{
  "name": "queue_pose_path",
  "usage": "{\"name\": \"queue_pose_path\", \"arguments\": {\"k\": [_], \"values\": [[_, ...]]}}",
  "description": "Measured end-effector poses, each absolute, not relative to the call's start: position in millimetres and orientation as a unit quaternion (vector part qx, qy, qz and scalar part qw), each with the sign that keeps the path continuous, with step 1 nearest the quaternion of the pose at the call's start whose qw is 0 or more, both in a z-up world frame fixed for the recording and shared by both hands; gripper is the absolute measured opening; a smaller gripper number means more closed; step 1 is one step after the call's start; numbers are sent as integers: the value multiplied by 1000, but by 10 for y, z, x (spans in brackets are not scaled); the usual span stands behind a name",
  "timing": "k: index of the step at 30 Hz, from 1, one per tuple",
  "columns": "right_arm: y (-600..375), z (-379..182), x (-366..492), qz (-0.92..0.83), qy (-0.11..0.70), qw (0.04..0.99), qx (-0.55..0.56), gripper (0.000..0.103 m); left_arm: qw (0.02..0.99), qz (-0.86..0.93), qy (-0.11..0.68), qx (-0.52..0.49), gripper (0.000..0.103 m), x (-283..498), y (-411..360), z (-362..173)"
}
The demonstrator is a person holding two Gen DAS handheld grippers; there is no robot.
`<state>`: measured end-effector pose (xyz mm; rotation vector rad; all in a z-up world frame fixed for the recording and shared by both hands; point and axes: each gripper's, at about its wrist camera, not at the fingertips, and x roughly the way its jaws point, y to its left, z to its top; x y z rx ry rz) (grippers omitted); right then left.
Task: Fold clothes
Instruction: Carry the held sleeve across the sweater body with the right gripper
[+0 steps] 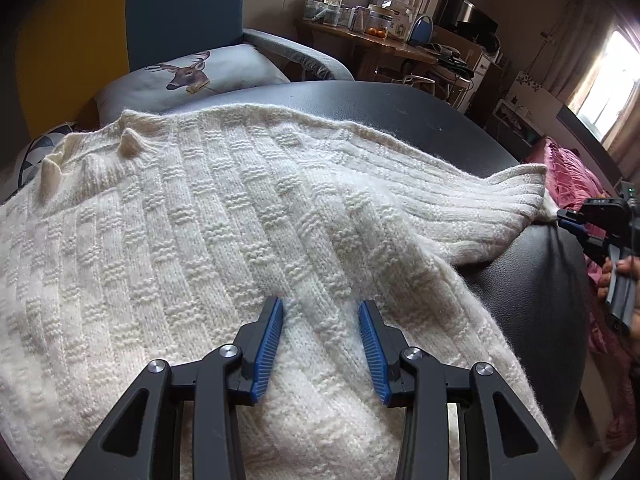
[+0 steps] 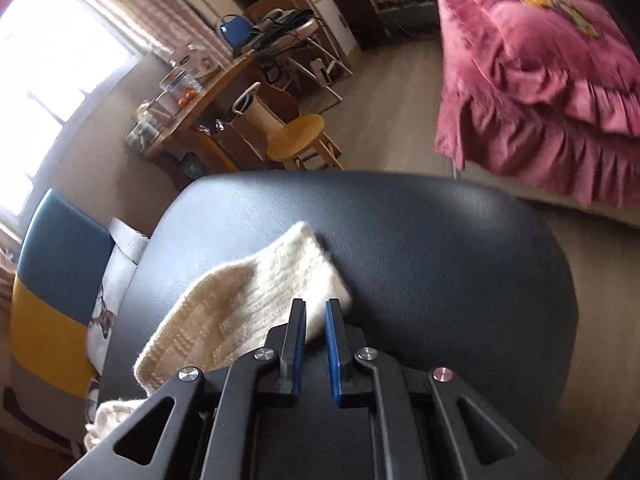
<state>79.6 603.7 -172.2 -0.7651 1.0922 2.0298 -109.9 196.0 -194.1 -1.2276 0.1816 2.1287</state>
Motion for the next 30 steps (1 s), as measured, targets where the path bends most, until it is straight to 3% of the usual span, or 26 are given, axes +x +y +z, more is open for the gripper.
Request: {"name": "queue_pose_path", "arguments": {"k": [2, 3, 4, 5, 6, 12, 14, 16, 19, 21, 23, 26, 27, 28, 29, 30], "values": [[6006, -1566, 759, 800, 397, 329, -305, 9, 339, 807, 60, -480, 35, -1147, 1942, -1864], [5993, -1570, 755, 801, 413, 300, -313, 10, 346, 807, 47, -476, 26, -1180, 1939, -1780], [5990, -1623, 757, 792, 456, 264, -309, 14, 354, 807, 33, -472, 24, -1213, 1935, -1696], [5975, -1709, 789, 775, 508, 226, -300, 28, 361, 806, 21, -468, 24, -1245, 1933, -1611], [5933, -1818, 831, 755, 548, 196, -301, 33, 366, 810, 25, -458, 24, -1256, 1983, -1526], [5891, -2241, 967, 711, 620, 215, -254, 32, 411, 809, 96, -410, 25, -1178, 2501, -1220], [5948, -2254, 928, 707, 625, 233, -233, 33, 437, 796, 128, -399, 31, -1094, 2710, -1183], [5994, -2248, 854, 708, 622, 246, -226, 33, 461, 780, 171, -386, 49, -951, 2952, -1191], [6059, -2222, 713, 710, 615, 254, -230, 36, 491, 756, 227, -369, 60, -759, 3308, -1258], [6088, -2217, 662, 714, 618, 246, -217, 44, 492, 750, 263, -356, 70, -689, 3504, -1340], [6106, -2222, 630, 721, 625, 229, -193, 64, 484, 745, 293, -352, 73, -690, 3687, -1461], [6094, -2157, 532, 738, 597, 230, -214, 69, 472, 737, 323, -361, 73, -761, 3885, -1644], [6086, -2130, 486, 747, 582, 229, -224, 70, 469, 732, 330, -367, 65, -795, 3934, -1707], [6079, -2104, 440, 755, 568, 229, -235, 70, 483, 719, 320, -384, 32, -830, 3952, -1756], [6071, -2079, 396, 763, 553, 228, -245, 70, 492, 712, 308, -396, 15, -857, 3954, -1785], [6064, -2070, 363, 769, 542, 226, -251, 70, 493, 715, 293, -400, 11, -897, 3935, -1785]]}}
